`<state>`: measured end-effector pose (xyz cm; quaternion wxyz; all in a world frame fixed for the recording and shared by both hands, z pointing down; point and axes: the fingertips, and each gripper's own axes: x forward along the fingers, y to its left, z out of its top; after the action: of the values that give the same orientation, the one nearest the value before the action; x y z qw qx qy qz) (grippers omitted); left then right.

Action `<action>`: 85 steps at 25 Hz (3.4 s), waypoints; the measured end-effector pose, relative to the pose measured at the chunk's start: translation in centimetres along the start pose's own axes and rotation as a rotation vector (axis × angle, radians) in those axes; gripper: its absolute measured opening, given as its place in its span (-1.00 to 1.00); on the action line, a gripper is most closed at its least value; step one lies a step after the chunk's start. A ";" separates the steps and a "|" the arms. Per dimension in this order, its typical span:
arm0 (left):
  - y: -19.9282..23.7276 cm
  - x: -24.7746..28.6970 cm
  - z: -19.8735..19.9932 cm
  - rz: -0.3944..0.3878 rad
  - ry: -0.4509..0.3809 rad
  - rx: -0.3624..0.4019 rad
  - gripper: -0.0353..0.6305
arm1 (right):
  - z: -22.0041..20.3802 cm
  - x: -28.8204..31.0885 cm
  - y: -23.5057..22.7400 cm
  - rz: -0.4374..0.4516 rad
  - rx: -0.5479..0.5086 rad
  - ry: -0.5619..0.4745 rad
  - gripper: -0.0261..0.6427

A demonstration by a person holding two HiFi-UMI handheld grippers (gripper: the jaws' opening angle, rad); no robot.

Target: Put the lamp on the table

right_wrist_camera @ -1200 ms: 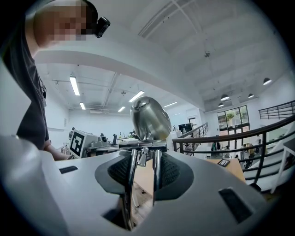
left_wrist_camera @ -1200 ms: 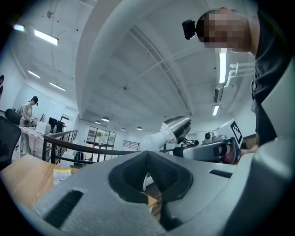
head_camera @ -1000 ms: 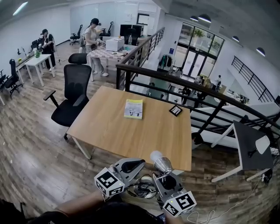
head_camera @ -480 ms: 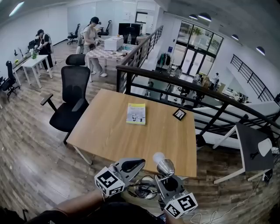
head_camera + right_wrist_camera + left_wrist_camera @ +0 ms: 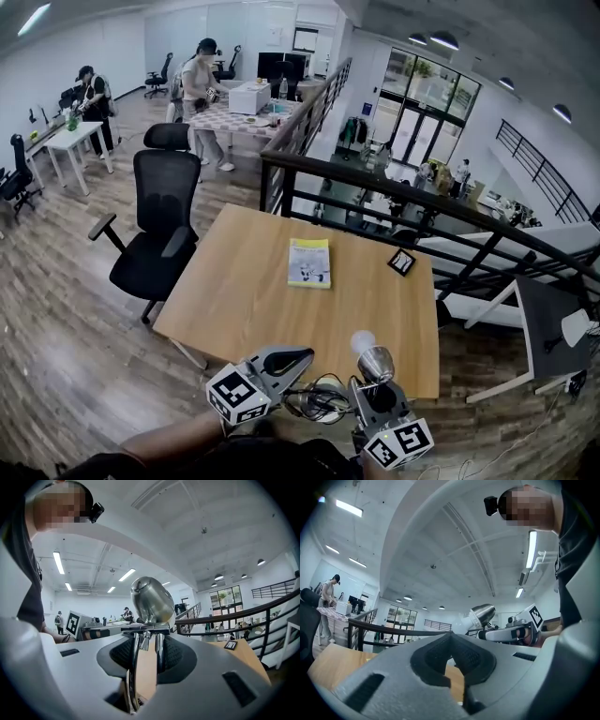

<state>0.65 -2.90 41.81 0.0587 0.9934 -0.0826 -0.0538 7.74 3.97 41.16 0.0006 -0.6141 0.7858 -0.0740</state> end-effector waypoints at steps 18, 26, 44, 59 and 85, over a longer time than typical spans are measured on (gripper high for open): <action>6.7 -0.2 -0.7 0.101 0.015 -0.047 -0.87 | 0.0 7.2 -1.7 0.083 0.016 0.043 -0.59; 9.0 3.9 -0.9 0.141 0.016 -0.046 -0.87 | 0.9 9.7 -5.5 0.148 0.011 0.037 -0.59; 14.2 13.0 -3.0 0.308 0.029 -0.048 -0.87 | 3.8 13.7 -15.7 0.329 -0.048 0.056 -0.59; 18.9 15.7 -3.6 0.316 0.023 -0.017 -0.87 | 2.6 17.5 -19.4 0.317 -0.022 0.090 -0.59; 28.4 15.3 -7.7 0.318 0.079 -0.127 -0.87 | -3.6 27.3 -21.5 0.292 0.039 0.248 -0.61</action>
<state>12.11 -32.50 51.51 0.1325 0.9634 -0.2328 -0.0098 21.41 -26.96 49.73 -0.0734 -0.4794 0.8591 -0.1635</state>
